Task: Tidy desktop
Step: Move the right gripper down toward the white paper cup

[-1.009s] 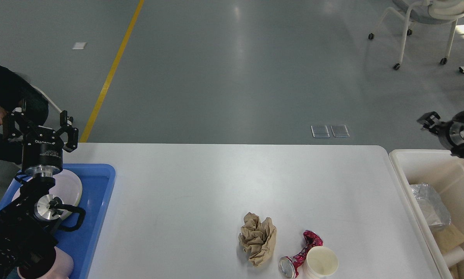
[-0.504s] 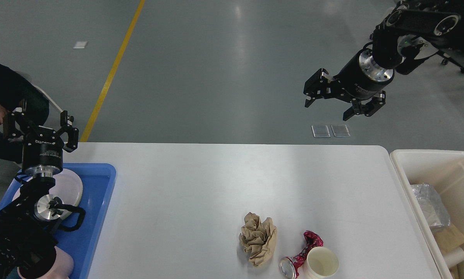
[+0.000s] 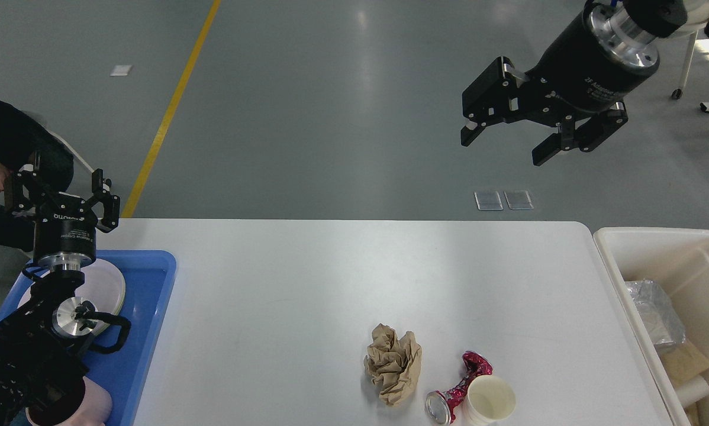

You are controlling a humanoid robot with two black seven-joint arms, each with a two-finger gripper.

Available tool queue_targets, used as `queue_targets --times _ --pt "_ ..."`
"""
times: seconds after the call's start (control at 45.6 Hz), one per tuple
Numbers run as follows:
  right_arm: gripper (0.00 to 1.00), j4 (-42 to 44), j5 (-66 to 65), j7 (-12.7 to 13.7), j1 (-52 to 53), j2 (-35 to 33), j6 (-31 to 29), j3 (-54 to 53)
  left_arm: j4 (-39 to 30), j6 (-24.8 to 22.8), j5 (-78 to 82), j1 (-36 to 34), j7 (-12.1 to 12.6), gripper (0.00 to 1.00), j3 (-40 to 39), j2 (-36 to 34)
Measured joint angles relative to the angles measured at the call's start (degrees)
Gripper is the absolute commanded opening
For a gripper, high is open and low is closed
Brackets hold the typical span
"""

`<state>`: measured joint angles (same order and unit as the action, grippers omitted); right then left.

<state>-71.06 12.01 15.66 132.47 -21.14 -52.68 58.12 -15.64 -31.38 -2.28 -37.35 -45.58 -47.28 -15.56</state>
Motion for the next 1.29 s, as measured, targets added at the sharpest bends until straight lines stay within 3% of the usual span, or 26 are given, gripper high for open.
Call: queue_targets --times 0.395,0.702,0.899,1.294 --pt "1.00 2.94 -1.09 0.33 -23.22 2.64 9.06 -0.76 0.00 0.00 0.01 0.00 -0.04 0.97 0.00 0.00" --pt "1.00 6.39 -1.64 0.35 -36.05 5.21 12.82 -0.96 0.00 0.00 0.00 0.00 -0.04 0.97 0.00 0.00" --pt "1.00 9.56 -1.76 0.34 -43.01 8.74 14.05 -1.18 0.00 0.00 0.00 0.00 -0.03 0.97 0.00 0.00" --pt "1.00 10.09 -1.69 0.25 -48.28 9.01 14.11 -1.26 0.00 0.00 0.00 0.00 0.02 0.97 0.00 0.00"
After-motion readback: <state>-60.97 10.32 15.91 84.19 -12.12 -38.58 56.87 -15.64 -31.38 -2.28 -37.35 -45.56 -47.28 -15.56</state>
